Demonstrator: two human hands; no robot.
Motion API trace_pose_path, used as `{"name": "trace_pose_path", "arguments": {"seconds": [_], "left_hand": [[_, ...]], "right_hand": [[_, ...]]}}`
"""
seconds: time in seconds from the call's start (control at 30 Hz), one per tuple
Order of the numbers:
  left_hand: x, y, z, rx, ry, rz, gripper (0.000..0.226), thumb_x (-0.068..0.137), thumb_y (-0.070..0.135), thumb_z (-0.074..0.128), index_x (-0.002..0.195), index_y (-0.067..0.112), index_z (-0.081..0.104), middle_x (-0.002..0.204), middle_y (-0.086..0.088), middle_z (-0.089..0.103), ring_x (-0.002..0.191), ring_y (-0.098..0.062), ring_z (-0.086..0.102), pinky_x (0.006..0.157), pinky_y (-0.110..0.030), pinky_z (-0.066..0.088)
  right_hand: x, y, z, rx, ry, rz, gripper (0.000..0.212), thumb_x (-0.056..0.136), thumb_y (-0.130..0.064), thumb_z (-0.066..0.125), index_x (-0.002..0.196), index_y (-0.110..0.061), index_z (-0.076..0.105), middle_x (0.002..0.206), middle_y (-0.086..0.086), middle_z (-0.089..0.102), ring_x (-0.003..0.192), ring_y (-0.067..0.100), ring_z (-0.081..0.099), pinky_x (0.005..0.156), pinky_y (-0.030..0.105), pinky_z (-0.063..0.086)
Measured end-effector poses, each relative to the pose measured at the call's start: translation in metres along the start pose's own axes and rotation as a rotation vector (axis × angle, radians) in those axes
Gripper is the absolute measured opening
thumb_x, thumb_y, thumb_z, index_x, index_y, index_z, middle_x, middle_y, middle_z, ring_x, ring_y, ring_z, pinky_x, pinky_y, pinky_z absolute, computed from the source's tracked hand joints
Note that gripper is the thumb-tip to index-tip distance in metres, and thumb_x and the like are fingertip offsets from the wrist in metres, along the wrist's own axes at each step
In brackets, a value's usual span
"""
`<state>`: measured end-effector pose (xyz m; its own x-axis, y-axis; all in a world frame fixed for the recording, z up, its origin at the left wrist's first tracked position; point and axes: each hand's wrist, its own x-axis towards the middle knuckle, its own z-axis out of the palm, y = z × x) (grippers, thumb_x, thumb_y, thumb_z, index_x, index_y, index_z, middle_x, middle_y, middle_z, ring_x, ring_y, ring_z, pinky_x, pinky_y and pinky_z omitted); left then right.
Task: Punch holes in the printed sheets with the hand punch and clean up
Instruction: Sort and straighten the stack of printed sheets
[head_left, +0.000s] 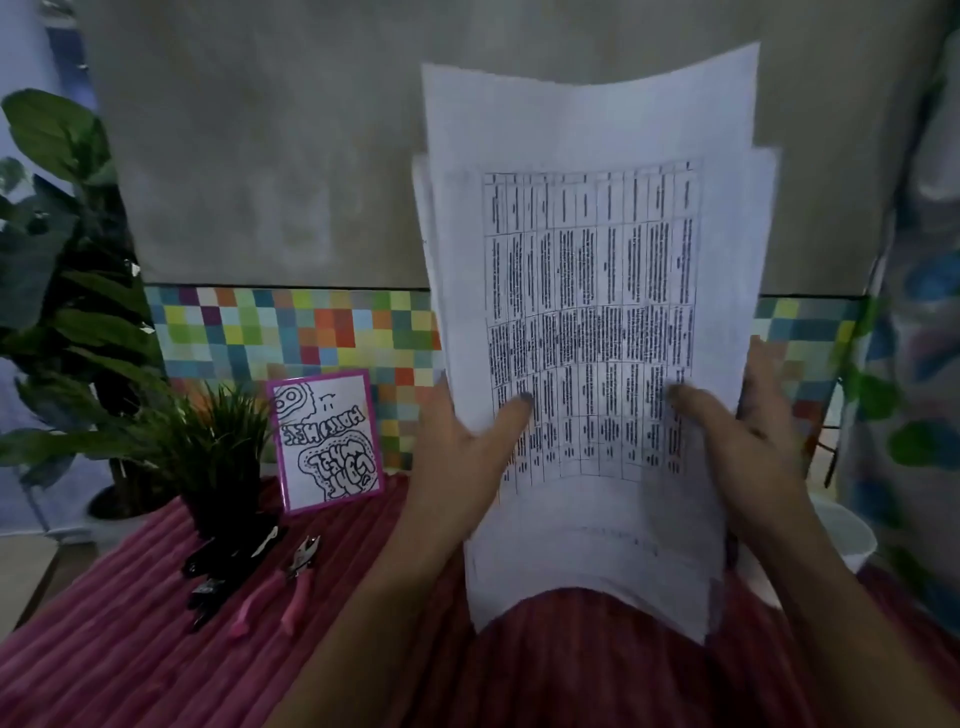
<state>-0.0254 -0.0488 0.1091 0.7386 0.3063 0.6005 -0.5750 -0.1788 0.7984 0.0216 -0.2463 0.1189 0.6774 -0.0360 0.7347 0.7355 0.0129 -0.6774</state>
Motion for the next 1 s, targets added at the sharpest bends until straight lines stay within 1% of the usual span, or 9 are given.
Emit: {"name": "trace_pose_path", "arguments": {"seconds": [0.1, 0.2, 0.33, 0.5, 0.67, 0.77, 0.83, 0.9, 1.0], "left_hand": [[-0.005, -0.003, -0.002, -0.034, 0.004, -0.005, 0.035, 0.085, 0.017, 0.072, 0.119, 0.019, 0.061, 0.104, 0.006, 0.072, 0.096, -0.013, 0.069, 0.081, -0.03, 0.057], [-0.011, -0.01, -0.007, -0.086, 0.005, -0.03, 0.044, 0.082, 0.028, 0.075, 0.122, 0.03, 0.057, 0.114, 0.01, 0.069, 0.107, -0.013, 0.066, 0.09, -0.039, 0.054], [-0.009, -0.02, -0.015, -0.167, 0.052, -0.08, 0.051, 0.074, 0.044, 0.073, 0.118, 0.025, 0.056, 0.113, 0.003, 0.07, 0.105, -0.019, 0.067, 0.088, -0.044, 0.056], [-0.023, -0.035, -0.008, -0.035, -0.035, -0.076, 0.036, 0.082, 0.038, 0.07, 0.116, 0.029, 0.062, 0.11, 0.01, 0.071, 0.104, -0.008, 0.066, 0.089, -0.032, 0.053], [-0.031, -0.048, -0.007, -0.082, 0.014, -0.101, 0.036, 0.083, 0.034, 0.074, 0.116, 0.03, 0.062, 0.11, 0.007, 0.071, 0.103, -0.012, 0.067, 0.089, -0.04, 0.055], [-0.039, -0.053, -0.003, -0.056, 0.042, -0.085, 0.043, 0.081, 0.033, 0.073, 0.121, 0.034, 0.057, 0.116, 0.012, 0.068, 0.11, -0.008, 0.064, 0.092, -0.032, 0.052], [-0.04, -0.054, -0.005, -0.077, 0.097, -0.073, 0.036, 0.08, 0.031, 0.071, 0.114, 0.029, 0.06, 0.109, 0.007, 0.07, 0.104, -0.014, 0.067, 0.086, -0.032, 0.055], [-0.04, -0.055, -0.007, -0.103, 0.125, -0.065, 0.032, 0.08, 0.031, 0.07, 0.11, 0.026, 0.06, 0.105, 0.006, 0.071, 0.102, -0.016, 0.067, 0.083, -0.028, 0.055], [-0.044, -0.056, -0.007, -0.038, 0.071, -0.068, 0.045, 0.081, 0.031, 0.071, 0.123, 0.025, 0.058, 0.116, 0.013, 0.068, 0.111, -0.004, 0.063, 0.094, -0.026, 0.049]], "right_hand": [[-0.008, 0.01, 0.0, -0.027, -0.018, 0.013, 0.042, 0.091, 0.004, 0.057, 0.117, -0.029, 0.053, 0.103, -0.022, 0.066, 0.098, 0.002, 0.064, 0.078, 0.02, 0.053], [-0.018, 0.017, -0.006, 0.024, -0.008, 0.074, 0.048, 0.088, -0.005, 0.061, 0.132, -0.019, 0.05, 0.121, -0.004, 0.064, 0.111, 0.014, 0.062, 0.086, 0.03, 0.054], [-0.025, 0.017, -0.013, 0.153, 0.05, 0.174, 0.045, 0.09, 0.009, 0.052, 0.118, -0.026, 0.06, 0.107, -0.007, 0.072, 0.1, 0.013, 0.067, 0.081, 0.03, 0.057], [-0.061, 0.05, -0.015, 0.096, 0.098, 0.4, 0.035, 0.086, 0.007, 0.053, 0.092, -0.02, 0.075, 0.097, 0.008, 0.075, 0.097, 0.033, 0.069, 0.084, 0.051, 0.053], [-0.07, 0.042, -0.015, 0.088, 0.092, 0.361, 0.043, 0.083, 0.019, 0.045, 0.096, -0.013, 0.071, 0.087, -0.001, 0.076, 0.081, 0.012, 0.071, 0.064, 0.02, 0.054], [-0.072, 0.046, -0.012, 0.012, 0.08, 0.335, 0.045, 0.085, 0.017, 0.049, 0.097, -0.021, 0.07, 0.089, -0.007, 0.076, 0.085, 0.012, 0.07, 0.071, 0.028, 0.054], [-0.071, 0.044, -0.012, 0.003, 0.113, 0.301, 0.044, 0.085, 0.016, 0.05, 0.101, -0.02, 0.07, 0.093, -0.003, 0.076, 0.089, 0.017, 0.07, 0.074, 0.035, 0.056], [-0.071, 0.04, -0.012, 0.048, 0.129, 0.291, 0.044, 0.085, 0.018, 0.047, 0.107, -0.015, 0.067, 0.096, 0.002, 0.075, 0.089, 0.017, 0.071, 0.072, 0.03, 0.058], [-0.074, 0.04, -0.013, 0.017, 0.119, 0.277, 0.043, 0.084, 0.019, 0.051, 0.101, -0.018, 0.067, 0.096, 0.007, 0.074, 0.089, 0.02, 0.071, 0.068, 0.025, 0.057]]}}
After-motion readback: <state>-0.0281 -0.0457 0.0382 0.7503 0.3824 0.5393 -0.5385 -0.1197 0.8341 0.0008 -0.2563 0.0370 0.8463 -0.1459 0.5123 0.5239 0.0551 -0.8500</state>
